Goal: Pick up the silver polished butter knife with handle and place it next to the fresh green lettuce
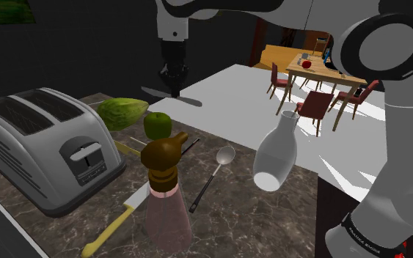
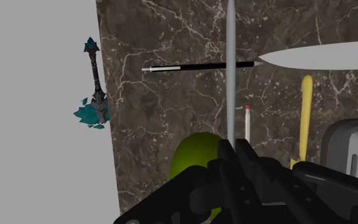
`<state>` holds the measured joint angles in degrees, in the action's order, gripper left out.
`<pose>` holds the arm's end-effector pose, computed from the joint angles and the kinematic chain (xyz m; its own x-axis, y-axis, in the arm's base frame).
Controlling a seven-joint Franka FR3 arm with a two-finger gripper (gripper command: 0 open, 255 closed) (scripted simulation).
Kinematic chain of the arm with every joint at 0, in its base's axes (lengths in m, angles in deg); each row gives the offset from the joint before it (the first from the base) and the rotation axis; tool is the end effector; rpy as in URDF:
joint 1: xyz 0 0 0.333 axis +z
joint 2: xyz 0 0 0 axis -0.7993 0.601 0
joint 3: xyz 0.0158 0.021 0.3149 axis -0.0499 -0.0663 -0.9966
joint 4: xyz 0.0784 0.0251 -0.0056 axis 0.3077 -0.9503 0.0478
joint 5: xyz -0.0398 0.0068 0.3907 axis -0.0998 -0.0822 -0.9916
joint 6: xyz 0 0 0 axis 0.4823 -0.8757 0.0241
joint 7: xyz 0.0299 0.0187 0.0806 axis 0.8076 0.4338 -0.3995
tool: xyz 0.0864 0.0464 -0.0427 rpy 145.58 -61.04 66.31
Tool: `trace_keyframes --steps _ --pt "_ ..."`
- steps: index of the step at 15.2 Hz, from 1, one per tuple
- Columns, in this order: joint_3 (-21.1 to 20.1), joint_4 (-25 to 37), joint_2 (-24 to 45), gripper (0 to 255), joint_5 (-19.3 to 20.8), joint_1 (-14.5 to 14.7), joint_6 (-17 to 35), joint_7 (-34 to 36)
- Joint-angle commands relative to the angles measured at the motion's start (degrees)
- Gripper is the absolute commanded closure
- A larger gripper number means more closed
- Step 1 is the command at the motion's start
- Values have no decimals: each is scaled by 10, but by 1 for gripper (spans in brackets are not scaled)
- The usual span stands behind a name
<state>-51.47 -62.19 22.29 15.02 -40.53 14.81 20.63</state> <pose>0.6227 0.2798 0.5405 0.9221 0.3834 -0.0525 0.3808 -0.9231 -0.0530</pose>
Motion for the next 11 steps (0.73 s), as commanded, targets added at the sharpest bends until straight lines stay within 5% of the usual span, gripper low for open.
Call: trace_keyframes --steps 1,11 --pt "0 -20 -2 255 -1 -2 18 -1" --pt "1 -113 -13 255 -3 -10 101 -3"
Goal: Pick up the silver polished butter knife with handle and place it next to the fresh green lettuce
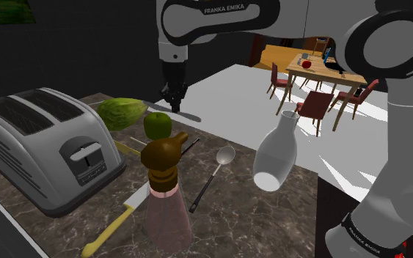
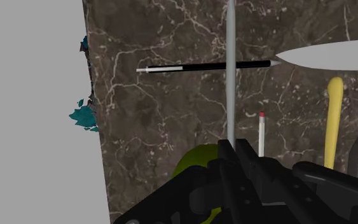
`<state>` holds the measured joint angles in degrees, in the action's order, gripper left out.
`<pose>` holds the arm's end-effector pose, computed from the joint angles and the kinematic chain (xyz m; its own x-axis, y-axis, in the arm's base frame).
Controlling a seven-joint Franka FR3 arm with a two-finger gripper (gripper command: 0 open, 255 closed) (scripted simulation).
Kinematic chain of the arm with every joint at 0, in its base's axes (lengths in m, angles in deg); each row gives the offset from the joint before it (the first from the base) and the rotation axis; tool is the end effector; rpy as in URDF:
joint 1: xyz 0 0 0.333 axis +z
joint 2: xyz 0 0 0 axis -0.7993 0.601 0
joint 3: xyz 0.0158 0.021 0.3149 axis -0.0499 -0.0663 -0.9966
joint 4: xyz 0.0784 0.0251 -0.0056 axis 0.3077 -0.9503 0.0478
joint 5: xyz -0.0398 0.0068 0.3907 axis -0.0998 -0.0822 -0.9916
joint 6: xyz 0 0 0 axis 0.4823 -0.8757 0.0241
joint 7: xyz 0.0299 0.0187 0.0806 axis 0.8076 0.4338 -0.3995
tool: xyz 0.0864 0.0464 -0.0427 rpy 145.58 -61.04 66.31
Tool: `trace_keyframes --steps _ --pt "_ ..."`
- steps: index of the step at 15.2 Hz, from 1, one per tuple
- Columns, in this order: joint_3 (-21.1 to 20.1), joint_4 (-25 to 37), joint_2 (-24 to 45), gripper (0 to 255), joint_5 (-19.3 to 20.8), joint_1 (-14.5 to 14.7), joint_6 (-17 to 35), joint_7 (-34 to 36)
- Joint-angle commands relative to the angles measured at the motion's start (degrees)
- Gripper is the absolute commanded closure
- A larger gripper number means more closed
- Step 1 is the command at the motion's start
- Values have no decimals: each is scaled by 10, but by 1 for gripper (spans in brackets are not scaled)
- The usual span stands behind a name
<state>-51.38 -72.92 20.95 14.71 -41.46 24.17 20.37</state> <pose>0.6232 0.2802 0.4817 0.9220 0.3836 -0.0526 0.3810 -0.9230 -0.0532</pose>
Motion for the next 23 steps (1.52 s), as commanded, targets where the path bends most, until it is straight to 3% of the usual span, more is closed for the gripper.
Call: trace_keyframes --steps 1,20,23 --pt "0 -14 1 255 0 -1 15 0" --pt "6 -124 28 255 8 -4 151 1" --pt "6 -124 28 255 8 -4 151 1"
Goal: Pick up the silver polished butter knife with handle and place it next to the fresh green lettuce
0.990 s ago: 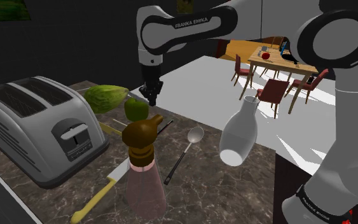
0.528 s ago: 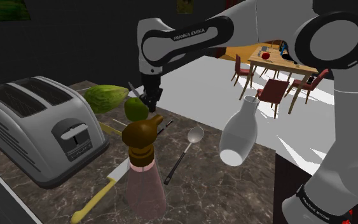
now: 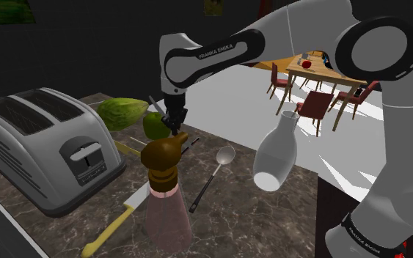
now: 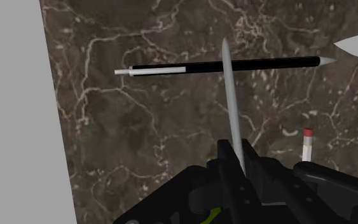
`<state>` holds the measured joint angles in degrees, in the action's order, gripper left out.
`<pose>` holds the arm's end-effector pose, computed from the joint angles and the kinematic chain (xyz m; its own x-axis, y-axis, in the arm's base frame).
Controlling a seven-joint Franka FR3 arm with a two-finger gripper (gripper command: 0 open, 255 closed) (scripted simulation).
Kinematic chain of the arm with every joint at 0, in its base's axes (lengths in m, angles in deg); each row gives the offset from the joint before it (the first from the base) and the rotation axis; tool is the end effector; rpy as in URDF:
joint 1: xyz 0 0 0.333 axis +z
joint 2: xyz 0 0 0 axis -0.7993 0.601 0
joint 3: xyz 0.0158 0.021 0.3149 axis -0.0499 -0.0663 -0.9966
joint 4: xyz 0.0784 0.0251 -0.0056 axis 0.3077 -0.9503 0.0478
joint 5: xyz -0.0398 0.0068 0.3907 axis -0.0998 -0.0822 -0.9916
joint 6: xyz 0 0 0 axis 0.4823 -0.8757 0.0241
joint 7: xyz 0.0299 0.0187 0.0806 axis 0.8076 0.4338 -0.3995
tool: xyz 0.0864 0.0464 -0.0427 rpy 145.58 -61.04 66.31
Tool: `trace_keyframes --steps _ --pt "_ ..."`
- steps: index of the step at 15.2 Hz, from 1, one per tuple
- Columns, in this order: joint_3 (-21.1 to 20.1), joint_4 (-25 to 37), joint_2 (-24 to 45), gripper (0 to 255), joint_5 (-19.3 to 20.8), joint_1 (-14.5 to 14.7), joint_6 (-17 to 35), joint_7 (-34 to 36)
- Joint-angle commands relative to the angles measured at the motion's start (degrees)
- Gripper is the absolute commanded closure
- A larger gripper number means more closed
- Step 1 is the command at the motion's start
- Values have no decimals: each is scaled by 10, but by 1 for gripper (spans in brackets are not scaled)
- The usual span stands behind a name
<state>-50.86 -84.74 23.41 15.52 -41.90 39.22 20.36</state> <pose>0.6255 0.2801 0.3774 0.9228 0.3835 -0.0371 0.3814 -0.9229 -0.0531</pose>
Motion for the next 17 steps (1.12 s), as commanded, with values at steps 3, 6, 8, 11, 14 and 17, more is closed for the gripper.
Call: trace_keyframes --steps 3,6,8,11,14,17 --pt "0 -5 3 255 0 1 0 1" --pt "0 -4 4 0 1 1 0 2" --pt "0 -6 2 0 0 1 0 1" --pt "0 -6 3 0 0 1 0 1" --pt "-2 35 -9 0 -3 0 -52 -2" --pt "-2 47 -11 0 -4 0 -66 -2"
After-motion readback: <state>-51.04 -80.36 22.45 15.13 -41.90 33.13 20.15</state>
